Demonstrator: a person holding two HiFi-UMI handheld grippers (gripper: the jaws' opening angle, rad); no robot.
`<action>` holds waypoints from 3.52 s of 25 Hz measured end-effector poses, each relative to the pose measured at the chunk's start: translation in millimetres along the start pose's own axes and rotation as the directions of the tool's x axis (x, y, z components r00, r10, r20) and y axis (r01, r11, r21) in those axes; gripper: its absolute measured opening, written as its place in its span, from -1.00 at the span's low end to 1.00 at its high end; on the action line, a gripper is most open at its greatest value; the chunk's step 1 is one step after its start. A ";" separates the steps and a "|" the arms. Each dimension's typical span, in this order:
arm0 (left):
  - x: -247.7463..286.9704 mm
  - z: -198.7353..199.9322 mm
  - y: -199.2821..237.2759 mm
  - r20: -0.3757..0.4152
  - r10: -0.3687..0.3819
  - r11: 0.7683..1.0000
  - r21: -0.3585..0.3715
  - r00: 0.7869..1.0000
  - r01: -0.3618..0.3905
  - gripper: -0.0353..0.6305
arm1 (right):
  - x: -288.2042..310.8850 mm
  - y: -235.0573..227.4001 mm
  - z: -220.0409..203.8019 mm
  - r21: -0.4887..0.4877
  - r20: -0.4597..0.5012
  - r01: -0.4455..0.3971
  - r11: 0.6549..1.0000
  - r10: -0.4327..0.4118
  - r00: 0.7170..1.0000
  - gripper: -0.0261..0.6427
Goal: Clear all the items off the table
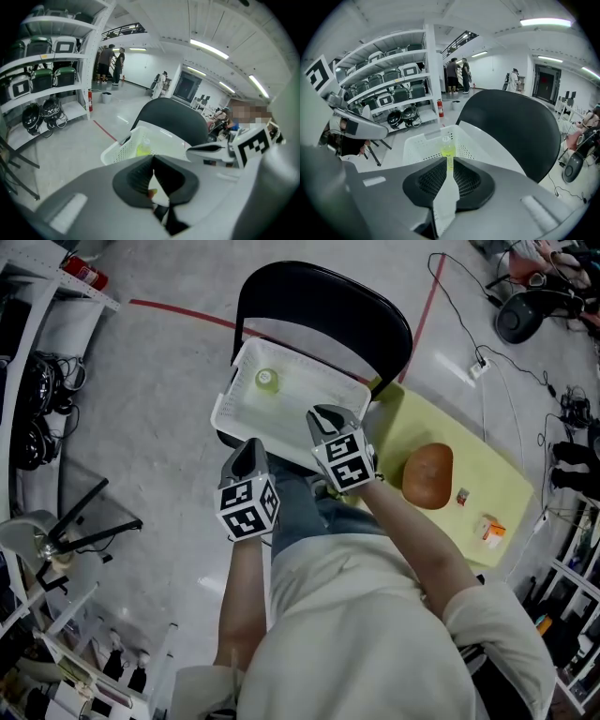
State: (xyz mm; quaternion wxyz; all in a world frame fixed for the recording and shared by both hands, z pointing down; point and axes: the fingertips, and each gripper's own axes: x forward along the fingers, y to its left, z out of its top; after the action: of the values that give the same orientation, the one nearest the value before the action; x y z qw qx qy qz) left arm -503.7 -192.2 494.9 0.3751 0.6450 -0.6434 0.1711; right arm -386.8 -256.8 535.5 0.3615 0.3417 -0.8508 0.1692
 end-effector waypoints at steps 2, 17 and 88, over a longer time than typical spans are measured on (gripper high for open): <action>-3.3 -0.8 -8.9 0.001 -0.008 1.000 0.010 1.000 0.008 -0.87 | -11.5 -2.2 0.2 -0.001 0.007 0.011 1.000 -0.011 1.000 -0.83; -46.1 -3.6 -52.8 0.040 -0.030 0.998 0.061 0.999 0.028 -0.87 | -93.4 8.1 7.6 -0.033 0.106 0.001 0.999 0.003 0.994 -0.92; -198.5 -151.1 -215.9 -0.067 -0.362 0.858 0.367 0.930 0.361 -0.87 | -322.6 84.7 -168.4 0.266 0.197 0.156 0.951 -0.212 0.957 -0.92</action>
State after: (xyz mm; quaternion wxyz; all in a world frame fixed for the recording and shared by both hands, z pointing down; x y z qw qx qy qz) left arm -279.7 29.9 398.1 0.2698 0.8138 -0.4674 0.2155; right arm -199.3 41.5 411.1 0.2324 0.4793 -0.8223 0.2001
